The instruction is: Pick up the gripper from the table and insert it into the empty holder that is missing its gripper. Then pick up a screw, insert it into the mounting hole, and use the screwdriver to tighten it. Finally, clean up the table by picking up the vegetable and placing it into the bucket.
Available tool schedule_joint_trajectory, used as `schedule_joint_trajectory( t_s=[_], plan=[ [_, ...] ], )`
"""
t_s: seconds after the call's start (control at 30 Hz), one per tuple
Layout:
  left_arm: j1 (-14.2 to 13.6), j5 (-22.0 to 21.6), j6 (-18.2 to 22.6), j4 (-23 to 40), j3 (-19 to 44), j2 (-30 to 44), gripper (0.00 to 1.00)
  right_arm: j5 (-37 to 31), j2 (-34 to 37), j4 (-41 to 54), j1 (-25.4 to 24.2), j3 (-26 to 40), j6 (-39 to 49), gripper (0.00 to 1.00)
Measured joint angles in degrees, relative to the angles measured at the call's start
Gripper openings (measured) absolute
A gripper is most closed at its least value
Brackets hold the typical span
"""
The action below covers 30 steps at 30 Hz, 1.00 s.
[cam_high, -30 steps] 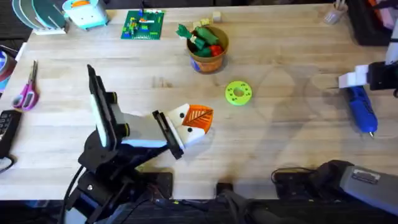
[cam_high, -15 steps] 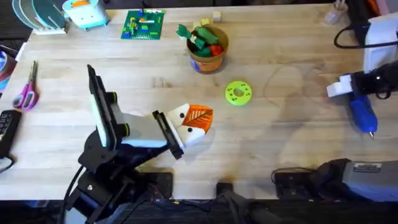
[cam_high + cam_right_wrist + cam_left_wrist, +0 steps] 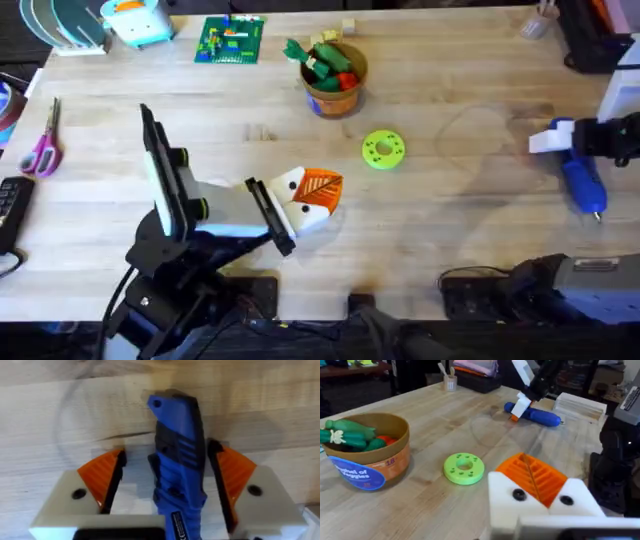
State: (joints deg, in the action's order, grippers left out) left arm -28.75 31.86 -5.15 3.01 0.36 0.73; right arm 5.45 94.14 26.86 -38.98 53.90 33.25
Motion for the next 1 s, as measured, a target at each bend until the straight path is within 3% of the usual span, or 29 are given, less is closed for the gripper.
schedule_joint_trajectory(
  t_s=[0.17, 0.6, 0.77, 1.0],
  plan=[
    [0.01, 0.00, 0.00, 0.00, 0.00, 0.00, 0.013, 0.39, 0.37, -1.21, -0.11, 0.05, -0.67, 0.963],
    [0.00, 0.00, 0.00, 0.00, 0.00, 0.00, 0.013, 0.90, 0.97, -2.78, -0.09, 0.36, -1.61, 0.537],
    [0.02, 0.02, 0.00, 0.00, 0.00, 0.00, 0.013, 0.88, 0.97, -2.46, -0.04, 0.44, -1.58, 0.486],
    [0.00, 0.00, 0.00, 0.00, 0.00, 0.00, 0.013, 0.55, 1.30, -2.43, -0.04, 0.86, -1.70, 0.299]
  ],
)
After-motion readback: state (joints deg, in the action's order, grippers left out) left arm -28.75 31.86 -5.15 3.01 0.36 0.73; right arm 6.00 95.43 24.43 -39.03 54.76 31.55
